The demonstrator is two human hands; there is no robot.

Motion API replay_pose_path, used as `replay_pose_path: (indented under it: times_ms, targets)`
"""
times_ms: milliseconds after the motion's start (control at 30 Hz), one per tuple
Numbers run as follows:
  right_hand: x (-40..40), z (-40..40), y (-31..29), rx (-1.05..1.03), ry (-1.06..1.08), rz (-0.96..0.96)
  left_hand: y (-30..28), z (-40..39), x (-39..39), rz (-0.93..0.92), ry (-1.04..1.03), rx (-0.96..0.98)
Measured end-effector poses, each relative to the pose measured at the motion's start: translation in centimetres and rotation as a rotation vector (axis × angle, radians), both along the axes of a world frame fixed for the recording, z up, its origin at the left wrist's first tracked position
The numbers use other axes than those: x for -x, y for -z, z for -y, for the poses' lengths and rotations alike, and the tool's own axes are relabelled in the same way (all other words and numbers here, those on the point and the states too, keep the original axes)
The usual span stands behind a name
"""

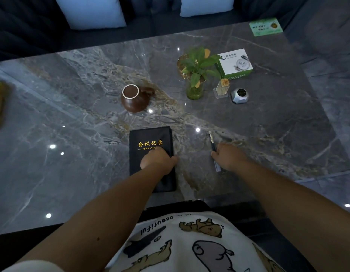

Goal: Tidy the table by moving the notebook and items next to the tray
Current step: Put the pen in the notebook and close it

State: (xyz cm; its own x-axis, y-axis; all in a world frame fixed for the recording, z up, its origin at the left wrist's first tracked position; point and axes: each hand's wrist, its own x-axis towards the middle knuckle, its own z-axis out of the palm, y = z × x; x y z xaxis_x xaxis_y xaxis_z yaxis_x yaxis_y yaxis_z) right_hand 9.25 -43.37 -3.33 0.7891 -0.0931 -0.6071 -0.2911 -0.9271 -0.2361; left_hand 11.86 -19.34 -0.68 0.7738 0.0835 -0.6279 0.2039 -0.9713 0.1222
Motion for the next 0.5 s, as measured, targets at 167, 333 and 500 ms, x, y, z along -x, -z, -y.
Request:
replay_pose_path:
  times_ms: [167, 333, 500]
  targets:
    - [0.0, 0.1, -0.2, -0.015, 0.005, -0.004, -1.2, -0.9, -0.4, -0.023, 0.093, 0.12]
    - [0.1, 0.0, -0.9, -0.017, 0.01, -0.016, -2.9, -2.9, -0.4, 0.017, 0.114, 0.216]
    - [0.3, -0.1, -1.3, -0.032, 0.027, 0.002, -5.5, -7.5, -0.1, 0.078, -0.032, 0.377]
